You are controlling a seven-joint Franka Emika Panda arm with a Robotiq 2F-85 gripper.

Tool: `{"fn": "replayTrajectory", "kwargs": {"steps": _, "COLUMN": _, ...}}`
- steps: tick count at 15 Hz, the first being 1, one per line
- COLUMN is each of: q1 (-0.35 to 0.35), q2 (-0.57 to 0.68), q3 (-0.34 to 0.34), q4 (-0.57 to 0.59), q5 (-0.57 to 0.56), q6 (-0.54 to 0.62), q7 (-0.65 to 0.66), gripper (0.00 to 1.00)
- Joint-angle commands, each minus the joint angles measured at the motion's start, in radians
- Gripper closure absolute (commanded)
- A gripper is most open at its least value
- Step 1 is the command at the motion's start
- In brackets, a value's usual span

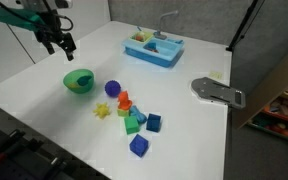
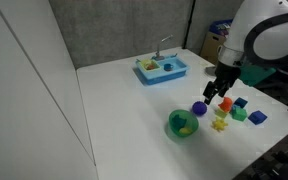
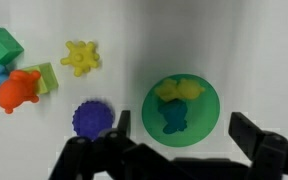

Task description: Take the green toy animal out of the bowl and put it on the table

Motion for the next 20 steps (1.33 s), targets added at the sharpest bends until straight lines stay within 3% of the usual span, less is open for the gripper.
{"fn": "replayTrajectory", "kwargs": {"steps": 1, "q1": 0.002, "q2": 0.096, "q3": -0.004, "q4": 0.056, "q5": -0.023, "q6": 0.008, "q7": 0.009, "gripper": 0.0}}
{"fn": "replayTrajectory", "kwargs": {"steps": 20, "q1": 0.025, "q2": 0.51, "q3": 0.008, "q4": 0.308, "q5": -0.055, "q6": 0.209, "q7": -0.066, "gripper": 0.0}}
